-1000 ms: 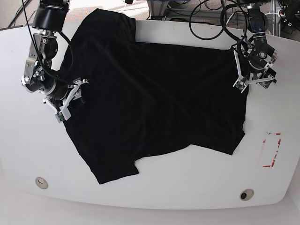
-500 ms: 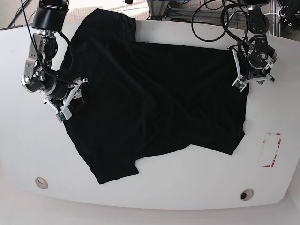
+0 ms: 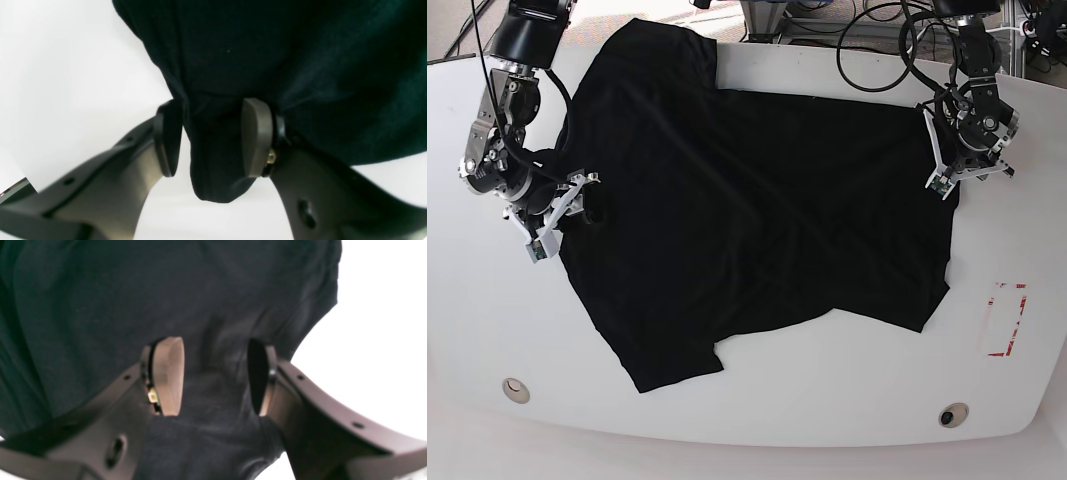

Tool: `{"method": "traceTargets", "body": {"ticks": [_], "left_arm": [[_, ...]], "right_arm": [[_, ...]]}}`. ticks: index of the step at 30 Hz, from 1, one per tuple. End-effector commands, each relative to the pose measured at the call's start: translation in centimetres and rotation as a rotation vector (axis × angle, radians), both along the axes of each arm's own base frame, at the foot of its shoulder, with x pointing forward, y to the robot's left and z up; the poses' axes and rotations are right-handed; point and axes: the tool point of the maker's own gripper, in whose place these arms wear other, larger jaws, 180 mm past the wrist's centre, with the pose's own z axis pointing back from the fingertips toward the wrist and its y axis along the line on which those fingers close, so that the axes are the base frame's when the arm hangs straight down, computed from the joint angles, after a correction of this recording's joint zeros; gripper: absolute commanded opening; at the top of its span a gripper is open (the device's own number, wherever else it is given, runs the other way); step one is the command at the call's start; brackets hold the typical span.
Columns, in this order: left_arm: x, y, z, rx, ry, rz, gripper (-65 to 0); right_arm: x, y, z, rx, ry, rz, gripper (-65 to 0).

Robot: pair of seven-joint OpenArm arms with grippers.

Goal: Layout the t-shirt on the table in an organized manner, then fold the t-shirt properly
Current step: 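Pull the shirt shoulders apart with both grippers, spreading it flat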

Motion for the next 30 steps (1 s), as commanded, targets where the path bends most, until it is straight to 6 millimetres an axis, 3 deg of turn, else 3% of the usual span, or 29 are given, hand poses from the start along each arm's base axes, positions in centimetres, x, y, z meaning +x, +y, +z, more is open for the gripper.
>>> {"method": "traceTargets", "body": {"ticks": [1, 12, 30], "left_arm": [[-0.4, 0.4, 0.0, 0.021, 0.014, 0.001, -38.1], [0.2, 1.4, 1.9, 0.044, -0.042, 0.03, -20.0], [-1.2, 4.4, 3.3, -0.177, -0.107, 0.27, -19.6]], "right_arm": [[1.0, -0.3, 1.7, -0.003, -0.059, 0.008, -35.0], [1.0, -0.3, 1.7, -0.003, -0.06, 0.006, -35.0], [1.0, 0.0, 1.5, 0.005, -0.054, 0.009, -35.0]]}}
